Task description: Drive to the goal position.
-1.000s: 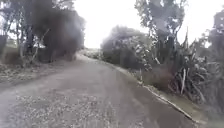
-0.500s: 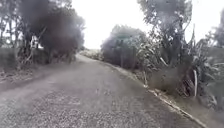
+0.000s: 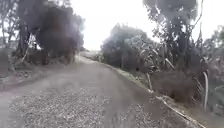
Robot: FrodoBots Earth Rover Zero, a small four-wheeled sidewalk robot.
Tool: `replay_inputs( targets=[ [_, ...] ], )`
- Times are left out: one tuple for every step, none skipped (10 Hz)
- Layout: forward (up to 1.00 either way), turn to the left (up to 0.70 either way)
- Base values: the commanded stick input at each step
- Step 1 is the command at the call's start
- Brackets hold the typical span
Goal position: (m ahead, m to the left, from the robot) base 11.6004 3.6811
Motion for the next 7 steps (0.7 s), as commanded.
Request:
replay_inputs(
  targets=[
    [0.7, 0.0],
    [0.7, 0.0],
    [0.7, 0.0],
    [0.7, 0.0],
    [0.7, 0.0],
    [0.7, 0.0],
    [0.7, 0.0]
  ],
)
